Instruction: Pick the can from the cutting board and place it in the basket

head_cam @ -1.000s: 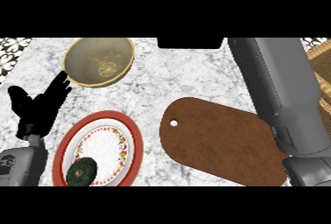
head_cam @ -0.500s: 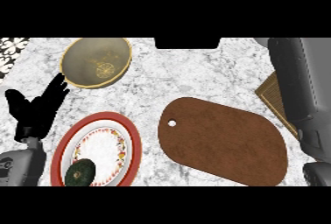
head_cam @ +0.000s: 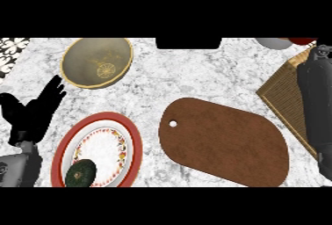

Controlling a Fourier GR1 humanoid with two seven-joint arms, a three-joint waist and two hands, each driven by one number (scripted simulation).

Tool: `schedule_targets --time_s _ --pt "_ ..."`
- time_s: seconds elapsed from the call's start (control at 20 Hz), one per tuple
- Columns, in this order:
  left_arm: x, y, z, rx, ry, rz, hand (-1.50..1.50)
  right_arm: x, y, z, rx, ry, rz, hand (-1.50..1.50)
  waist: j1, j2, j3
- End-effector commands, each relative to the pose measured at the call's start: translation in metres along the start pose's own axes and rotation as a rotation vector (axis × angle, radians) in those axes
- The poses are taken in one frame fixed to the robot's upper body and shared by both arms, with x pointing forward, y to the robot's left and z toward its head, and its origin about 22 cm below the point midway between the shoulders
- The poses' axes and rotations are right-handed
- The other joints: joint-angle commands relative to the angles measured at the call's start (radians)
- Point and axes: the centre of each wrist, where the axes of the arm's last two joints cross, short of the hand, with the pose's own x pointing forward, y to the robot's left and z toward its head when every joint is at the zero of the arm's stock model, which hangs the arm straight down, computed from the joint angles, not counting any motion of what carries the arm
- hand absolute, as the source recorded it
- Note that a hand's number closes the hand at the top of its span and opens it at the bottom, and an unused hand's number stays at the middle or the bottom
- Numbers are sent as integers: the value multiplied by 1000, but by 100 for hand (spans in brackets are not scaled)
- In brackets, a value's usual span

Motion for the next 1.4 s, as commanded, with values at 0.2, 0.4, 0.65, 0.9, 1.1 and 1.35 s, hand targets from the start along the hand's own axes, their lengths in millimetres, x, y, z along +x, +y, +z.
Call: schedule_targets --time_s 0.2,0.4,0.65,0.9,1.1,1.35 --pt "0 -10 -5 6 -2 -6 0 -56 0 -24 -176 192 -38 -150 -5 2 0" --pt "14 -5 -11 -4 -4 5 0 -78 19 -32 -116 182 -26 -150 5 3 0" --pt "-4 -13 3 -13 0 -7 0 -86 17 -32 -95 96 -87 -150 6 2 0" --pt "-2 -9 -4 -3 -10 -10 0 -74 -9 -31 -184 149 -214 -150 -2 -1 0" --pt "3 5 -8 27 1 -6 0 -84 -46 -52 -324 219 -396 -150 -24 -7 0" --pt "1 8 -1 25 15 -11 0 -125 -80 -38 -378 294 -515 -150 -30 -10 0"
